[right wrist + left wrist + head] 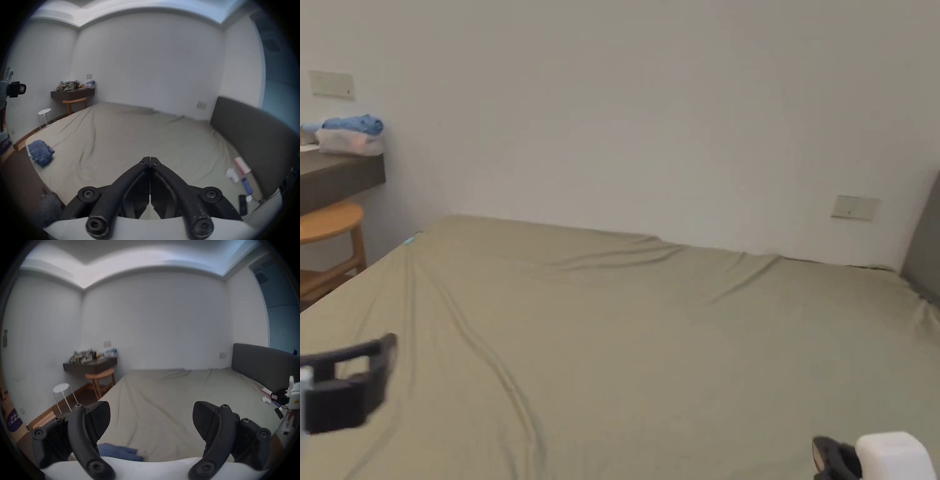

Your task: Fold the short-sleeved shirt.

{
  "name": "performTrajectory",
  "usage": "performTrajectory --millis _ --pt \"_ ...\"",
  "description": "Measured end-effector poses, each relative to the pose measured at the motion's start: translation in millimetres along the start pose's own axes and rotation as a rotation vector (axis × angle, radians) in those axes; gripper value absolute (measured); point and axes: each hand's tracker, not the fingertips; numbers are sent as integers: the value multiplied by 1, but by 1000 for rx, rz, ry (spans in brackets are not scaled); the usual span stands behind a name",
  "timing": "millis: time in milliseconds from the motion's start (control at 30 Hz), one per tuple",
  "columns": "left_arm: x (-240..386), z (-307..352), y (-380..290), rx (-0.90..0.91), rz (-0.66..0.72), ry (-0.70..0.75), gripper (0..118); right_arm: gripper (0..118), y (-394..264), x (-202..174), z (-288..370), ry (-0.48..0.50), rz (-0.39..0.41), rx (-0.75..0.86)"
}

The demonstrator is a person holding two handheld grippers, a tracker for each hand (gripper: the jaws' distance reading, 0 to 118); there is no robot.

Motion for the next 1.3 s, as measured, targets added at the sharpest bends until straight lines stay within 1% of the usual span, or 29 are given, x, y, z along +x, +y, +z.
performTrajectory --millis 33,67,167,200,233,267,300,333,367,400,467,567,633,700,767,867,967,1033,1133,1200,1233,1267,1300 --pt "28 9 -1 37 -1 3 105 3 7 2 8 -22 4 33" --pt "59 16 0 62 -13 -30 105 3 14 4 15 -35 -9 58" --pt "118 25 -10 66 -26 -150 105 3 29 12 29 20 -53 52" --pt "133 23 -11 47 -25 -171 105 3 31 13 33 21 -61 55" --pt "146 23 -12 24 -20 -159 105 6 31 15 35 23 -65 56" --pt "154 22 -12 1 3 -151 105 24 33 17 36 26 -67 44" --pt "159 21 -13 -16 32 -153 105 48 33 18 36 31 -69 22" --pt "163 18 -10 -31 73 -160 105 82 32 19 33 35 -70 -24" --pt "163 17 -8 -48 97 -177 105 110 32 19 34 47 -64 -40" --pt "163 17 -7 -53 111 -193 106 111 28 21 37 54 -64 -24" --pt "158 12 -6 -79 129 -239 111 111 22 26 42 75 -87 -18" --pt "148 15 -7 -46 160 -324 118 111 16 32 44 54 -136 -13" --pt "145 20 -2 -39 188 -350 118 111 15 35 45 37 -147 -10" --pt "147 18 5 -96 180 -324 118 111 15 35 46 22 -145 -16" --pt "153 14 5 -143 135 -257 118 111 15 35 49 12 -135 -7" --pt "166 14 7 -139 55 -145 118 111 16 34 53 14 -124 6" --pt "176 16 7 -133 -9 -117 118 111 18 33 55 28 -127 2" --pt "177 11 5 -127 3 -121 118 111 19 33 54 35 -130 1" --pt "188 14 5 -86 -23 -51 118 111 21 31 56 41 -129 7" --pt "190 10 6 -91 -23 -45 118 111 23 30 58 42 -120 11" --pt "187 12 7 -89 -8 -51 118 111 24 29 59 40 -113 13" --pt "183 17 7 -72 55 -108 118 111 24 29 60 37 -105 14" --pt "181 18 8 -66 77 -135 118 111 24 29 60 34 -100 16"
